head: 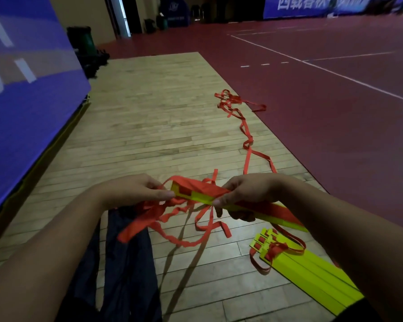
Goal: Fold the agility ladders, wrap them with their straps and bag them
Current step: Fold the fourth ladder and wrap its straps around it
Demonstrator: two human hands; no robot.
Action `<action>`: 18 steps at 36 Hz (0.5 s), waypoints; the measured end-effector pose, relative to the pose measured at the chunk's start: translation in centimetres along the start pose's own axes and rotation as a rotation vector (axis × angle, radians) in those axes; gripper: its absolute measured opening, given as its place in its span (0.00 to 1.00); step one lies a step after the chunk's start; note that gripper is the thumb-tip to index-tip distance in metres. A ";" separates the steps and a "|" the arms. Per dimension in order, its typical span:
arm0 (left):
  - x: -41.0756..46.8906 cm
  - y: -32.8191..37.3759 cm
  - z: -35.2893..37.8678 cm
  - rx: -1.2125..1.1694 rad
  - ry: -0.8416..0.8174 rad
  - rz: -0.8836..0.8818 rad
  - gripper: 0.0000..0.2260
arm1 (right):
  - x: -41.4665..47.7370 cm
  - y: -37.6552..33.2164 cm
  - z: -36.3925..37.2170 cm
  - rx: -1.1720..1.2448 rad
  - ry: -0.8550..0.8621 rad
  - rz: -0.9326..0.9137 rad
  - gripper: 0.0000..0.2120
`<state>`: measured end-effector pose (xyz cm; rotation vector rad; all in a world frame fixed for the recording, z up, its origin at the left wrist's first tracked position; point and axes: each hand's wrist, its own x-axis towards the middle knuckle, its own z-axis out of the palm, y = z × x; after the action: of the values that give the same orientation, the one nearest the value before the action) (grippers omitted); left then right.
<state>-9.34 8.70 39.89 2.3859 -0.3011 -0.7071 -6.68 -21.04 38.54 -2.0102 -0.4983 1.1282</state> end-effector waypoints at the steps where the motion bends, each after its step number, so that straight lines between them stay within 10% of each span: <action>1: 0.0 -0.3 0.0 -0.060 -0.017 0.009 0.20 | -0.1 -0.1 -0.1 0.014 0.001 -0.008 0.14; 7: -0.1 -0.3 0.0 -0.427 0.052 0.121 0.40 | -0.3 -0.6 0.3 0.171 -0.059 -0.111 0.12; 13: 0.4 -0.7 0.2 -0.551 0.018 0.178 0.34 | -0.2 -0.9 0.5 0.307 -0.071 -0.222 0.13; 18: 0.8 -0.2 0.6 -0.503 0.303 0.173 0.31 | -0.1 -1.0 0.7 0.284 0.018 -0.240 0.13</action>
<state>-9.03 8.28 39.01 1.9205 -0.1714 -0.2882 -7.33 -20.19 39.11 -1.6657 -0.5230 0.9736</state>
